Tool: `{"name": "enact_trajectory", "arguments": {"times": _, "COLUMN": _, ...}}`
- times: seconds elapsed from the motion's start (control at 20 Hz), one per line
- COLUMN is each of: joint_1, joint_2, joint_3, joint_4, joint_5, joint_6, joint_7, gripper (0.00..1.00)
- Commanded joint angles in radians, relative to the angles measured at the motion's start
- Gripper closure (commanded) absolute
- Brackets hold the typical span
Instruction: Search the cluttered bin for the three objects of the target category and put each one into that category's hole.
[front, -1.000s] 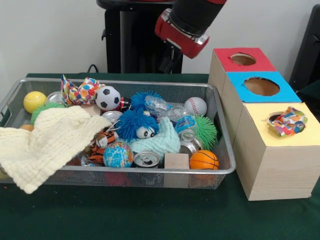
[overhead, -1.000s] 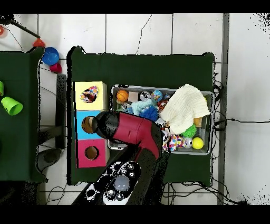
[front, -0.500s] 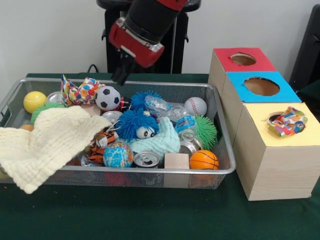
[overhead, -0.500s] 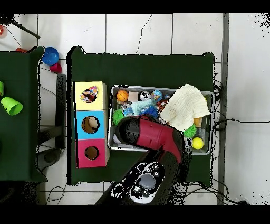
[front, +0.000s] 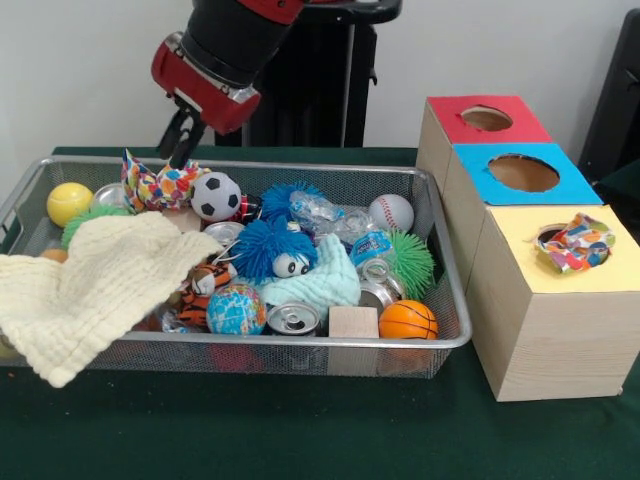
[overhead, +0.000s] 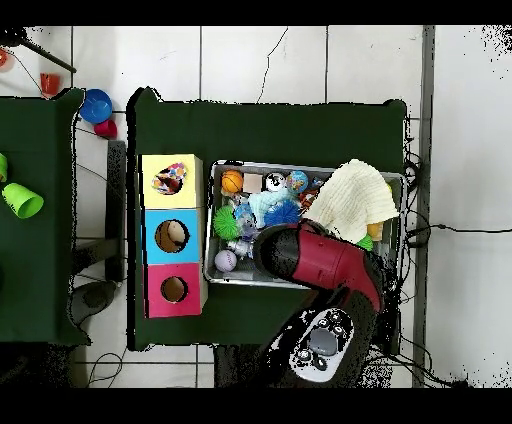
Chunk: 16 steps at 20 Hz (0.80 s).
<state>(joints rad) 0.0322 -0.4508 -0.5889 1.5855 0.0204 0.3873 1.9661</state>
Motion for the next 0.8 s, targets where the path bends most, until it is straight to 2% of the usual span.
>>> {"name": "enact_trajectory", "arguments": {"times": 0.05, "joint_1": -0.022, "joint_2": 0.053, "joint_3": 0.112, "joint_4": 0.054, "joint_5": -0.041, "joint_6": 0.073, "joint_7": 0.062, "gripper": 0.0}}
{"name": "enact_trajectory", "arguments": {"times": 0.2, "joint_1": -0.027, "joint_2": 0.063, "joint_3": 0.113, "joint_4": 0.051, "joint_5": -0.016, "joint_6": 0.174, "joint_7": 0.078, "gripper": 0.0}}
{"name": "enact_trajectory", "arguments": {"times": 0.35, "joint_1": -0.038, "joint_2": 0.064, "joint_3": 0.122, "joint_4": 0.063, "joint_5": -0.011, "joint_6": 0.178, "joint_7": 0.08, "gripper": 0.0}}
{"name": "enact_trajectory", "arguments": {"times": 0.45, "joint_1": -0.043, "joint_2": 0.081, "joint_3": 0.124, "joint_4": 0.072, "joint_5": -0.012, "joint_6": 0.114, "joint_7": 0.101, "gripper": 0.0}}
{"name": "enact_trajectory", "arguments": {"times": 0.8, "joint_1": -0.053, "joint_2": 0.137, "joint_3": 0.135, "joint_4": 0.093, "joint_5": 0.007, "joint_6": 0.045, "joint_7": 0.151, "gripper": 0.0}}
